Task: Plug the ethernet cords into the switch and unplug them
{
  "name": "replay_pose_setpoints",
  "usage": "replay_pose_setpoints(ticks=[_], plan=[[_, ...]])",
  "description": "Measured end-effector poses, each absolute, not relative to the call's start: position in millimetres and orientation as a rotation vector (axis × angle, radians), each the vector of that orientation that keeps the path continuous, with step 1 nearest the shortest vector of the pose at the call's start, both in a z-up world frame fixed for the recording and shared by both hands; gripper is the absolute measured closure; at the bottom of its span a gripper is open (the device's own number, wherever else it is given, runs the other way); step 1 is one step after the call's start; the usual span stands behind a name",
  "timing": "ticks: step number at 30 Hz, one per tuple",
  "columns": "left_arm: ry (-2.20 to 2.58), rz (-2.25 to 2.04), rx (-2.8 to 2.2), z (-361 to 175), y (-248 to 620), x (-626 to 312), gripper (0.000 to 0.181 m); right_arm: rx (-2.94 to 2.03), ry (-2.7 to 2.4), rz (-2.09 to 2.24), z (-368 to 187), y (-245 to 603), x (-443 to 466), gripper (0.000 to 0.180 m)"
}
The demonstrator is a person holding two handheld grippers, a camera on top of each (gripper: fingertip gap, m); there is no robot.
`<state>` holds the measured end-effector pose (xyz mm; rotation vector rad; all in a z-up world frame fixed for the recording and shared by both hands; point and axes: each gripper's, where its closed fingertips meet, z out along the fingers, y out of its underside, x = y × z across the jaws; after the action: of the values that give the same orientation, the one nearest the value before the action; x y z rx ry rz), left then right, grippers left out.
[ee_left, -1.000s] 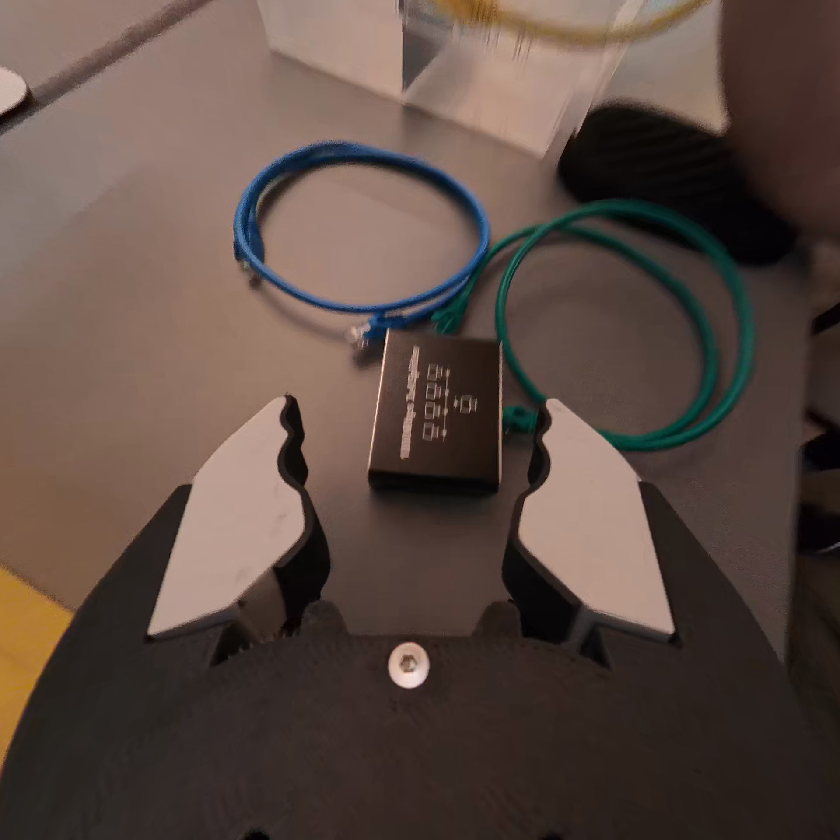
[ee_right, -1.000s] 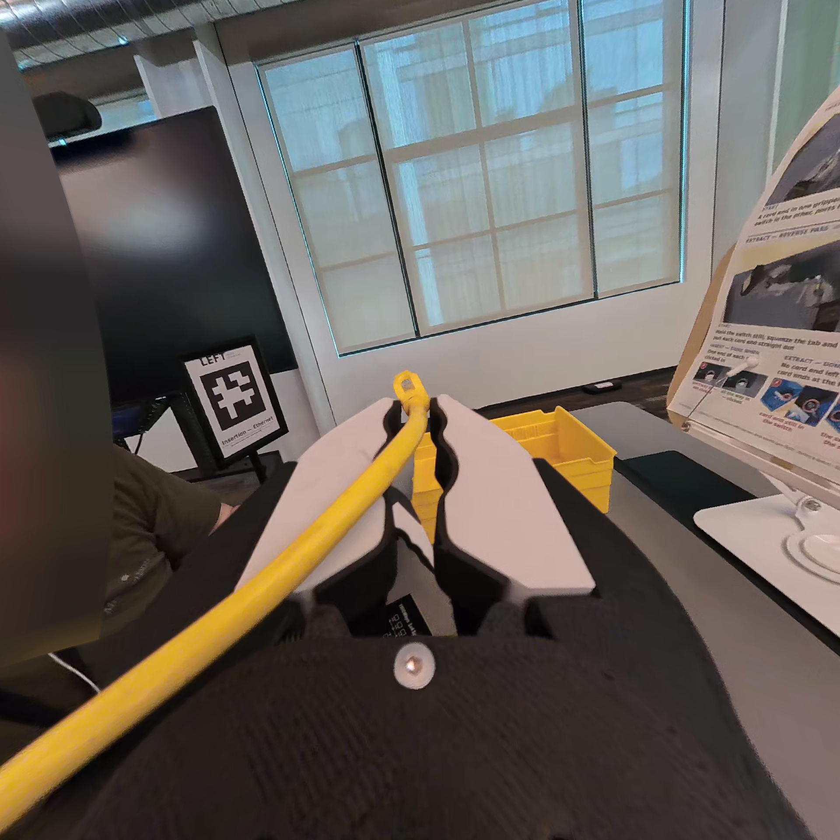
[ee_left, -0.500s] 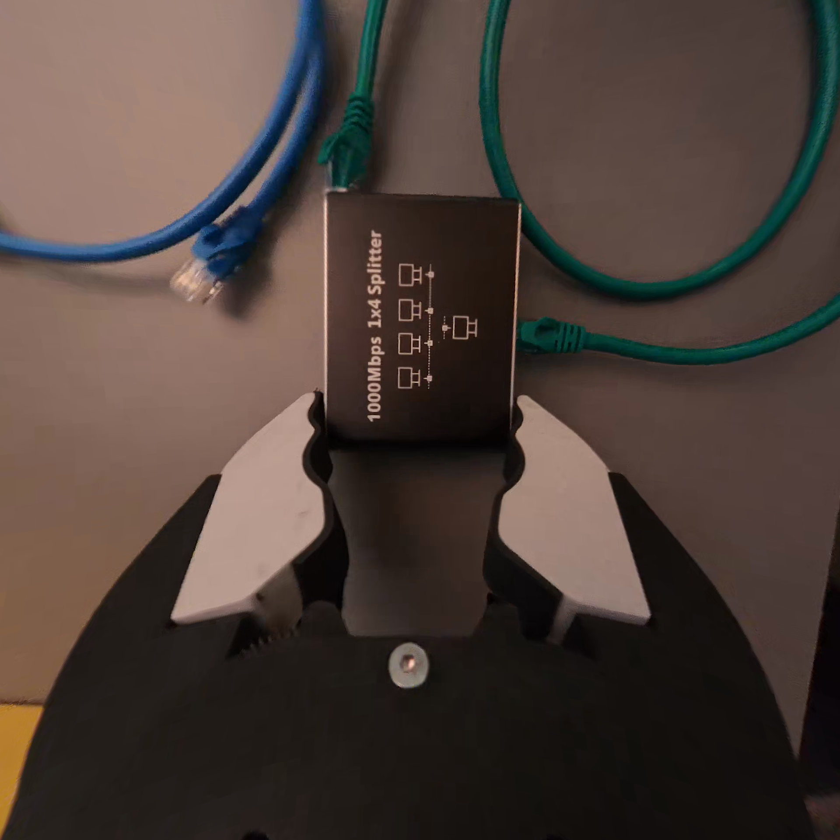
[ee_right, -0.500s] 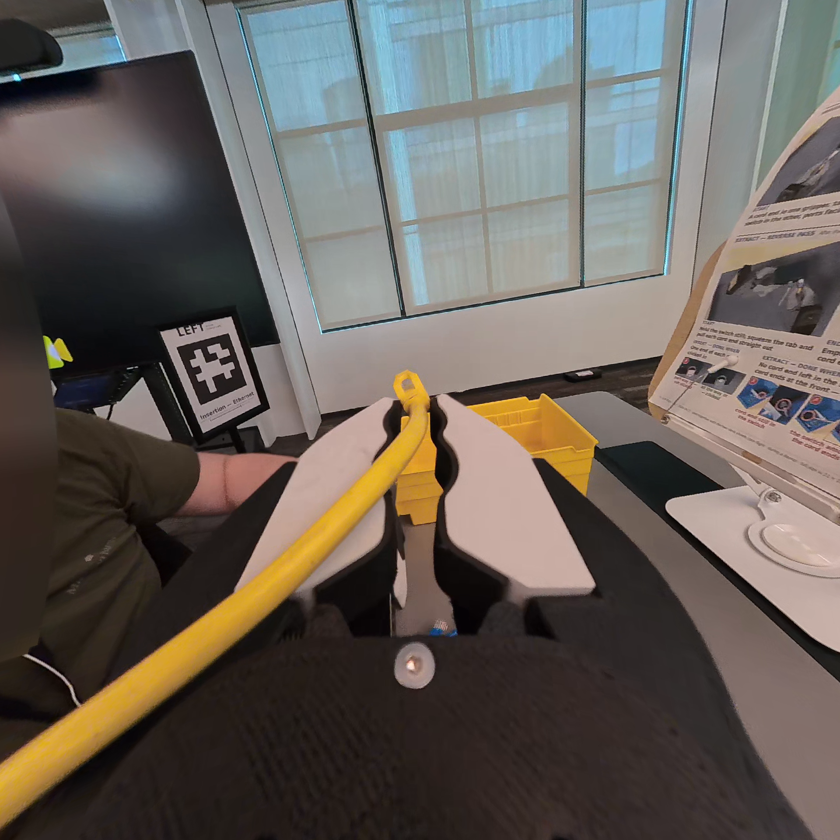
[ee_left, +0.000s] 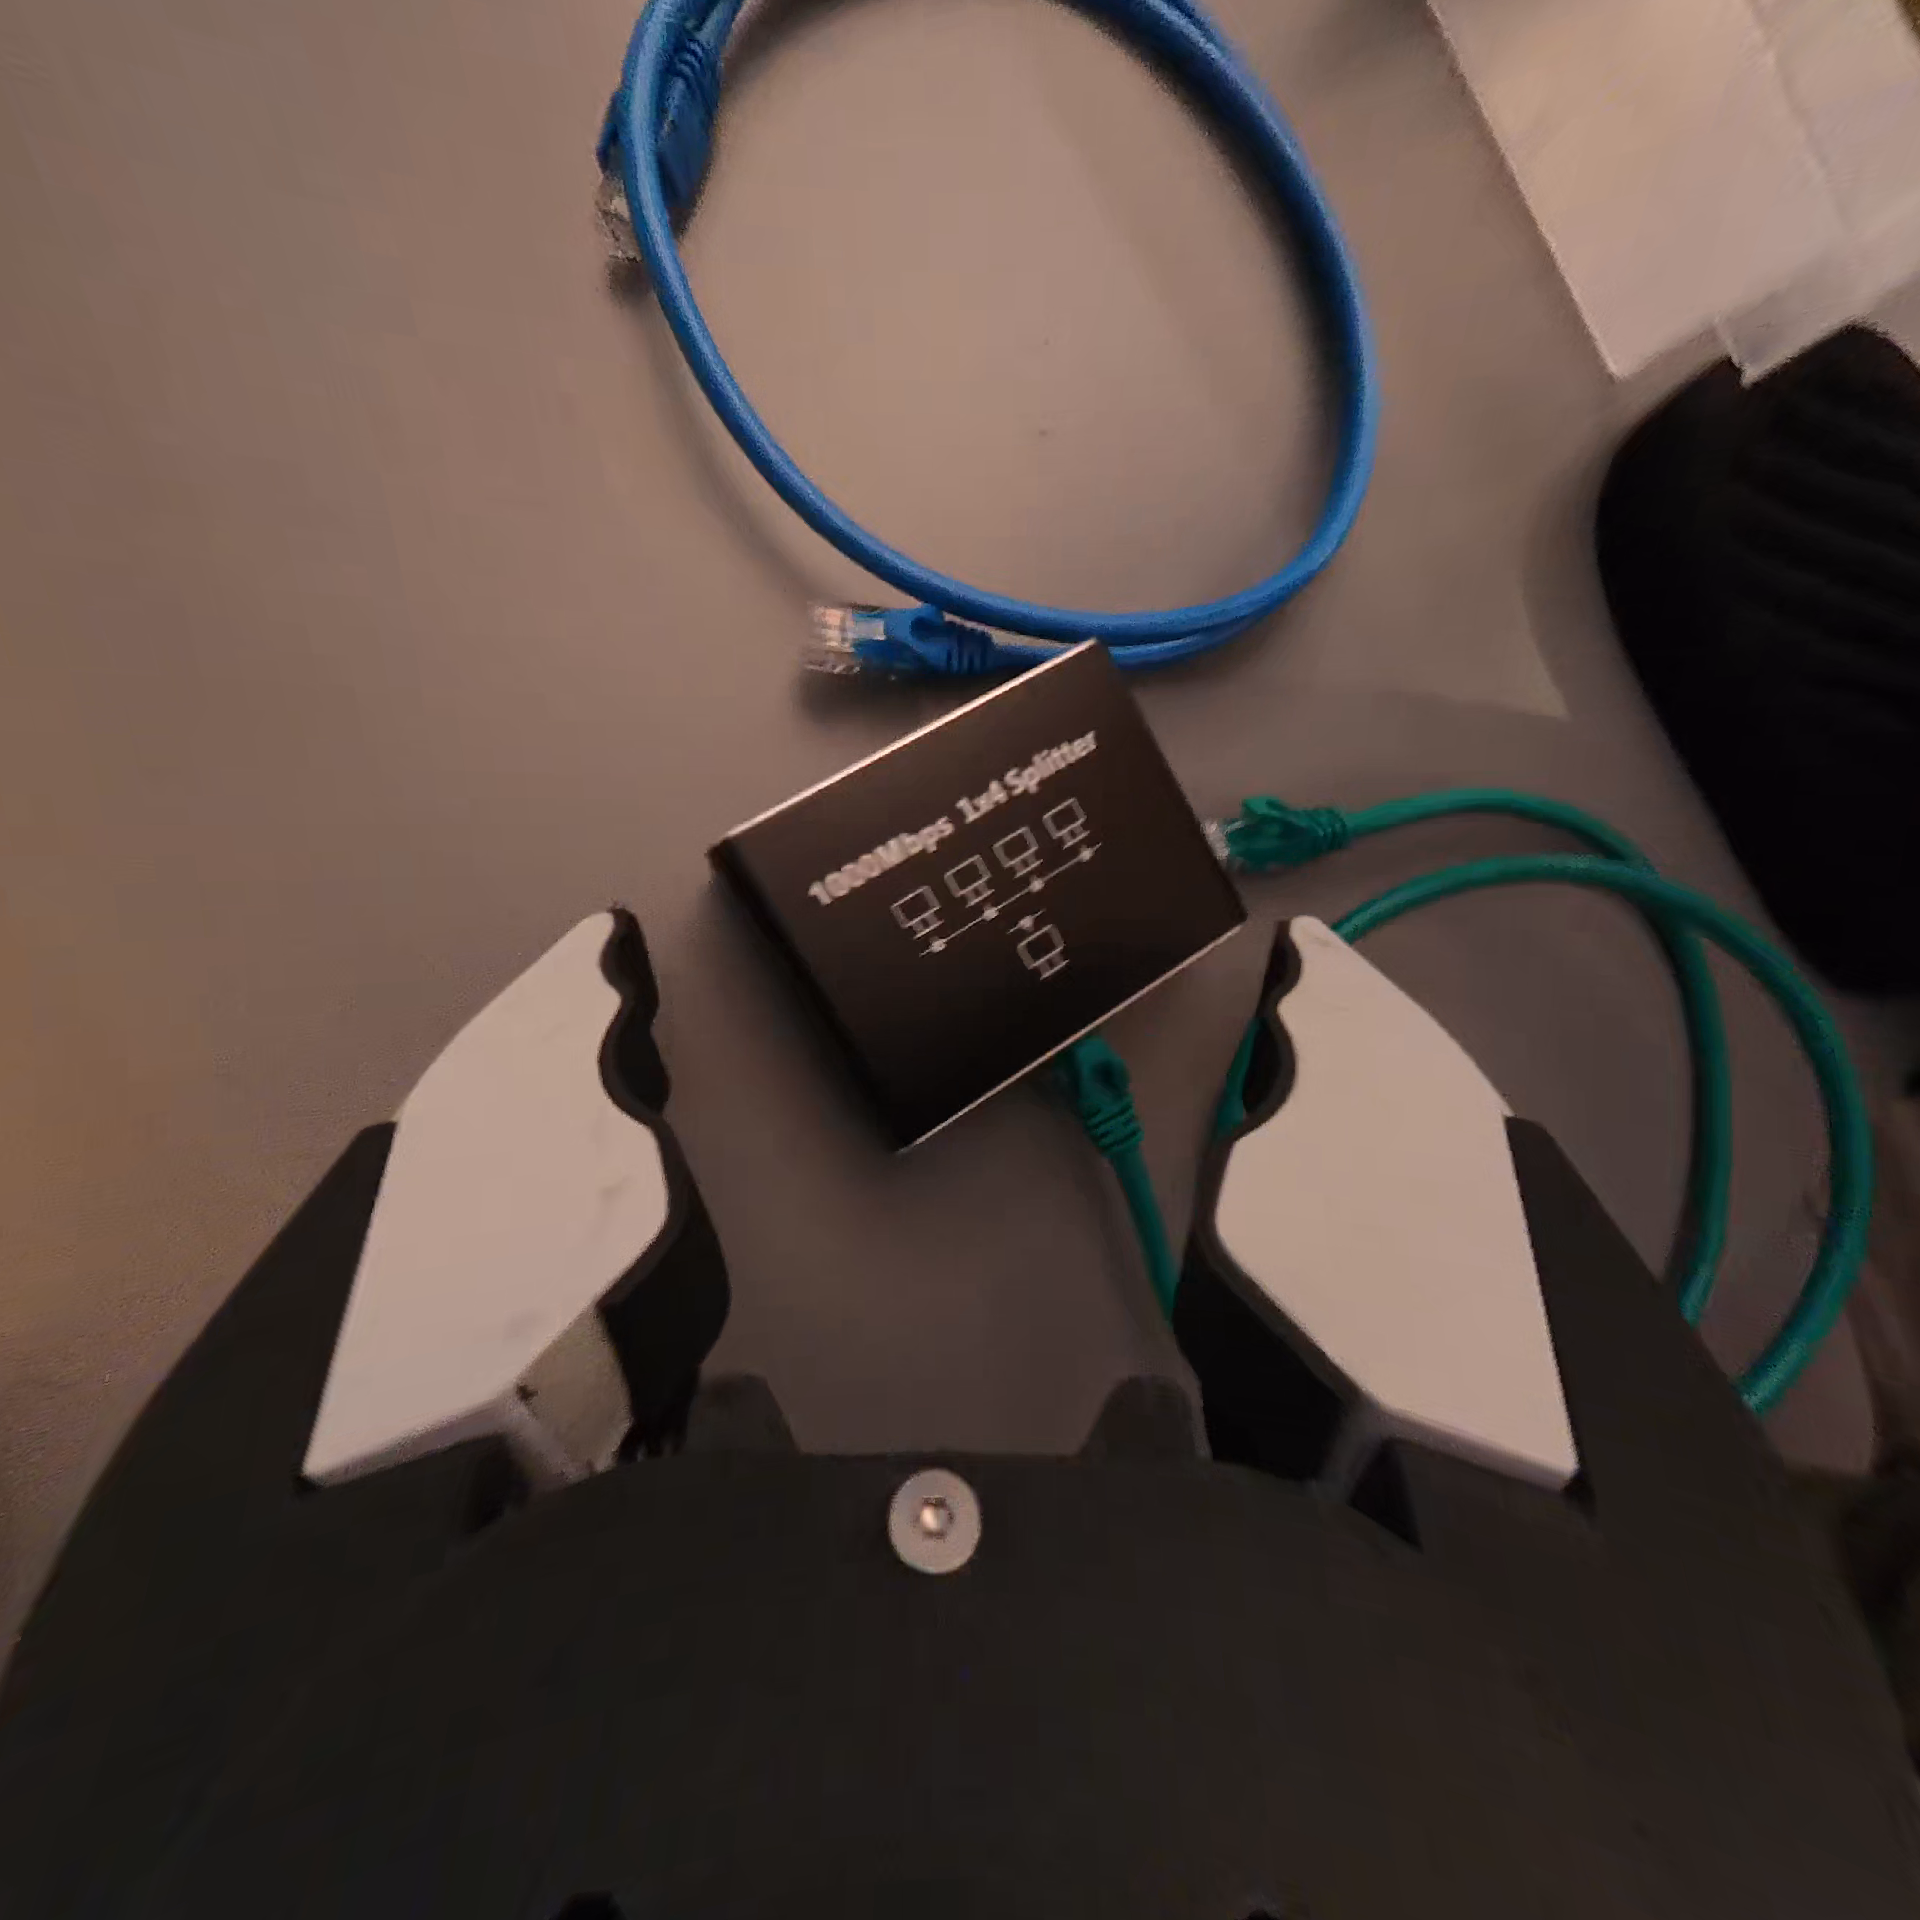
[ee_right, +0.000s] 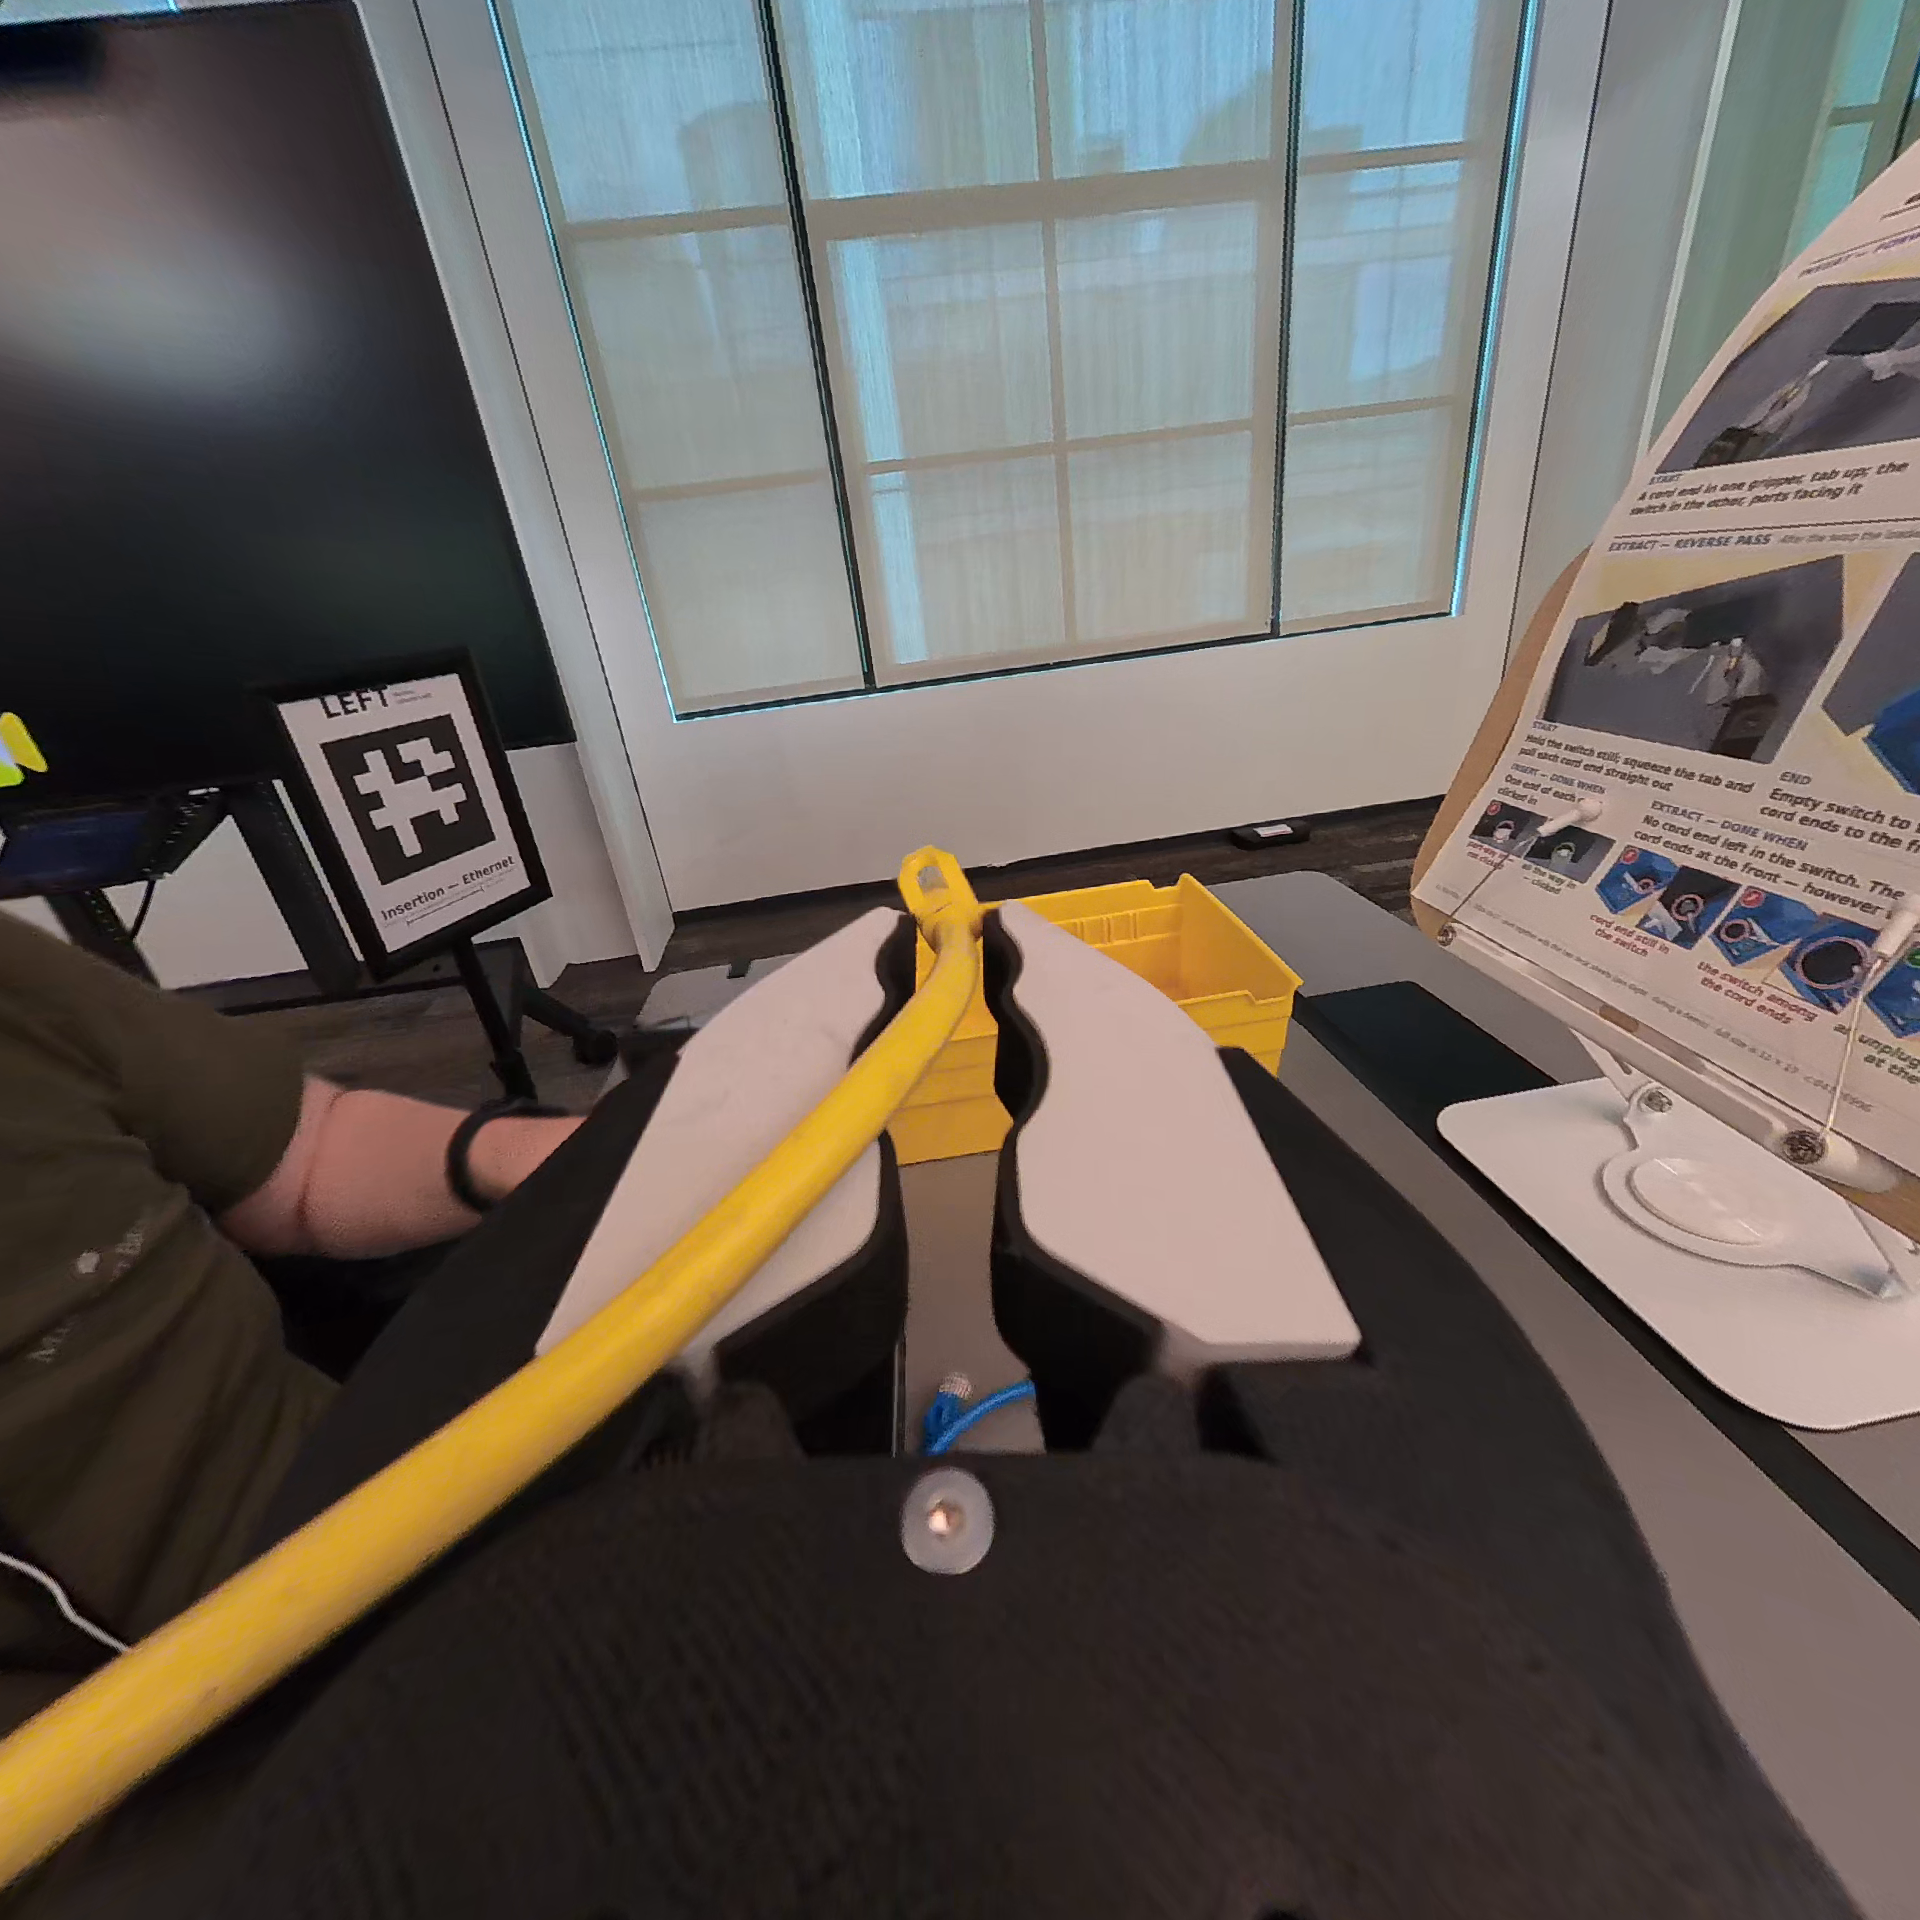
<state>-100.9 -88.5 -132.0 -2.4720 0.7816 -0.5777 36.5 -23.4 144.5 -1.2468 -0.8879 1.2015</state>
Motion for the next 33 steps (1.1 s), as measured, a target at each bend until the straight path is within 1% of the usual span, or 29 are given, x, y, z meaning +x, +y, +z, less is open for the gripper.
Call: replay_pose_setpoints(ticks=[2, 3, 5, 7, 8, 12, 15, 18, 20, 23, 26, 29, 33], plan=[[0.705, -0.496, -2.489, -138, -87, -95, 0.063, -1.261, -0.885, 1.184, 142, -21, 36, 0.167], [0.694, -0.404, -2.530, -145, -86, -97, 0.054, -1.260, -0.888, 1.186, 142, -22, 35, 0.167], [0.698, -0.300, -2.609, -155, -89, -96, 0.045, -1.254, -0.894, 1.196, 143, -24, 34, 0.168], [0.724, -0.236, -2.645, -163, -92, -91, 0.047, -1.246, -0.897, 1.192, 145, -26, 35, 0.167], [0.763, -0.147, -2.655, -166, -91, -94, 0.054, -1.243, -0.899, 1.186, 146, -27, 36, 0.167], [1.076, -0.096, -2.697, -166, -93, -98, 0.062, -1.213, -0.902, 1.180, 153, -34, 41, 0.168], [1.516, -0.088, -2.562, -165, -85, -104, 0.064, -1.181, -0.910, 1.179, 158, -40, 46, 0.167], [2.101, -0.034, -2.226, -165, -81, -115, 0.064, -1.149, -0.901, 1.182, 163, -43, 53, 0.167], [2.244, -0.002, -2.115, -165, -71, -121, 0.064, -1.144, -0.894, 1.186, 164, -42, 57, 0.167], [2.220, -0.013, -2.162, -166, -60, -122, 0.064, -1.159, -0.891, 1.159, 160, -39, 60, 0.167], [2.051, 0.050, -2.303, -167, -51, -128, 0.043, -1.173, -0.888, 1.128, 158, -34, 62, 0.167], [1.786, -0.064, -2.428, -166, -55, -116, 0.046, -1.197, -0.891, 1.108, 153, -30, 59, 0.167], [1.664, -0.088, -2.512, -169, -60, -112, 0.051, -1.243, -0.916, 1.072, 144, -24, 50, 0.167]])
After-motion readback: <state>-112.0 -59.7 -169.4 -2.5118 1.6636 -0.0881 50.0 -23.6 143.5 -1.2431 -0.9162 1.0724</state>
